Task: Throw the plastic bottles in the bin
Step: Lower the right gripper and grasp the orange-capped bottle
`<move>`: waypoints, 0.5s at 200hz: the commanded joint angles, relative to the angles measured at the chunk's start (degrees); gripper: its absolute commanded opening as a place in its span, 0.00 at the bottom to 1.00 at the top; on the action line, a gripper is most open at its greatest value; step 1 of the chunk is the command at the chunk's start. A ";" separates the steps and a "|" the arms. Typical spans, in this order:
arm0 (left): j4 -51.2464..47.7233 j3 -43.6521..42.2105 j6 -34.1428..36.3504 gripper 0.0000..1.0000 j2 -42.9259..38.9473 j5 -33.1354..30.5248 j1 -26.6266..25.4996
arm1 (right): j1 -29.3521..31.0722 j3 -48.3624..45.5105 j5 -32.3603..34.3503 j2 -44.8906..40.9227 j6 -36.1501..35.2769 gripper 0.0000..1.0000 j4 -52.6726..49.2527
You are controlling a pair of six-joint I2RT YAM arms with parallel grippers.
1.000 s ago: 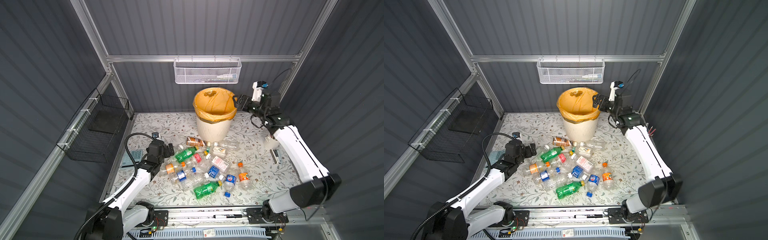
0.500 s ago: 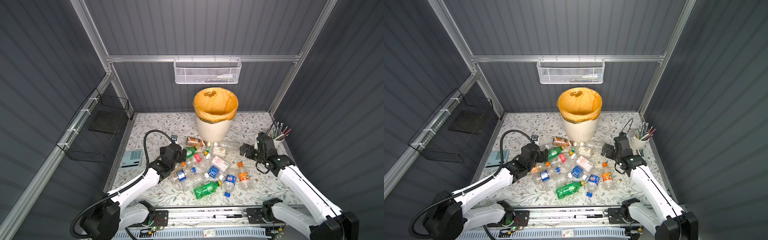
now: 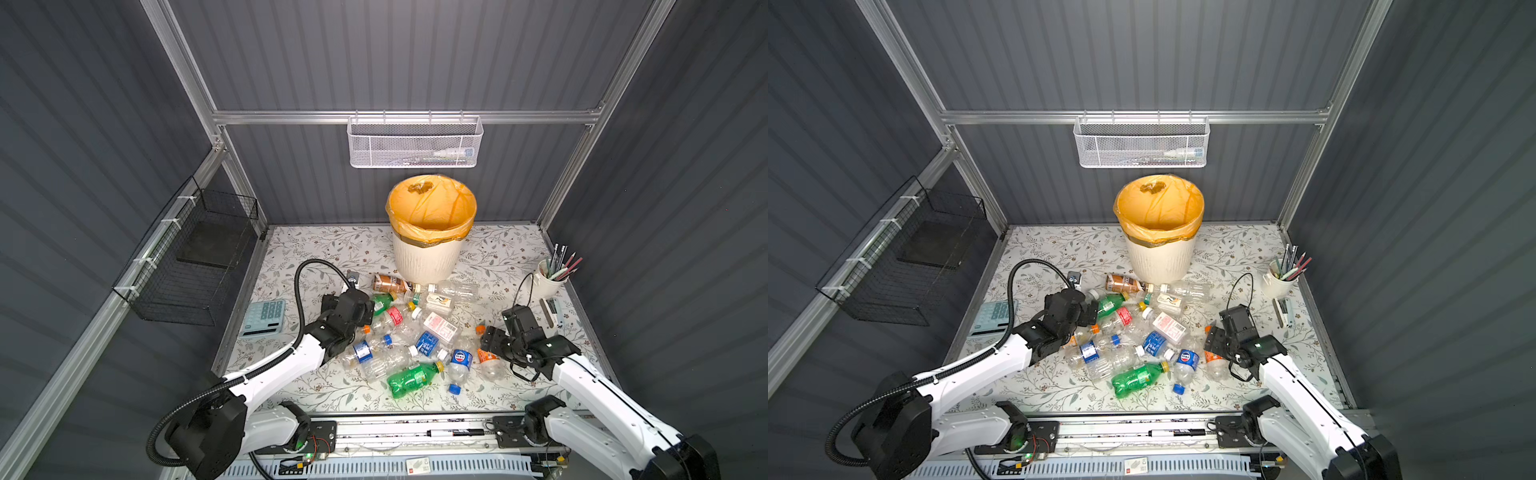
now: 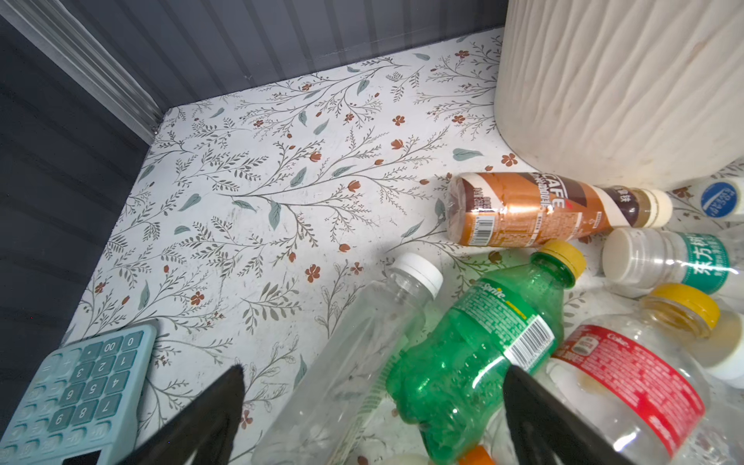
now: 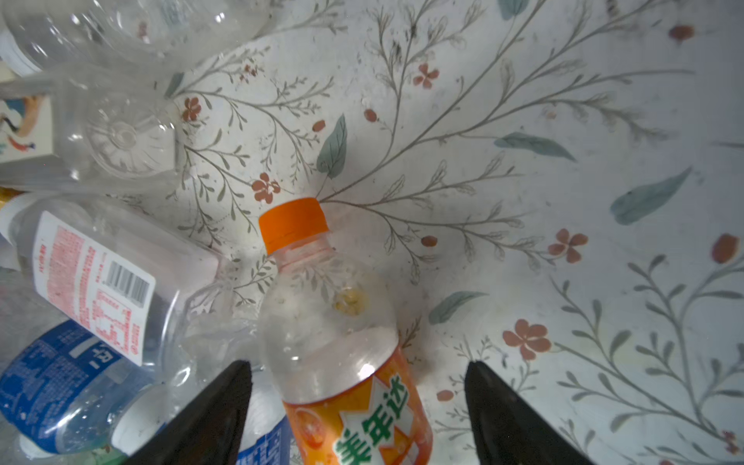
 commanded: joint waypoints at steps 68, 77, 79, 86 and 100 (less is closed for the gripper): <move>-1.21 0.68 -0.82 1.00 -0.52 -1.73 -0.15 | 1.50 -3.53 -0.64 6.56 1.65 0.66 3.08; -1.29 0.56 -0.88 1.00 -0.54 -1.82 -0.11 | 1.50 -3.66 -0.38 7.17 1.65 0.62 3.59; -1.34 0.54 -0.88 1.00 -0.50 -1.82 -0.13 | 1.50 -3.66 -0.33 7.21 1.65 0.61 3.60; -1.44 0.50 -0.88 1.00 -0.61 -1.95 -0.18 | 1.49 -3.59 0.02 7.25 1.65 0.58 3.87; -1.57 0.40 -0.95 1.00 -0.78 -2.33 -0.11 | 1.45 -3.08 0.54 6.46 1.44 0.53 4.48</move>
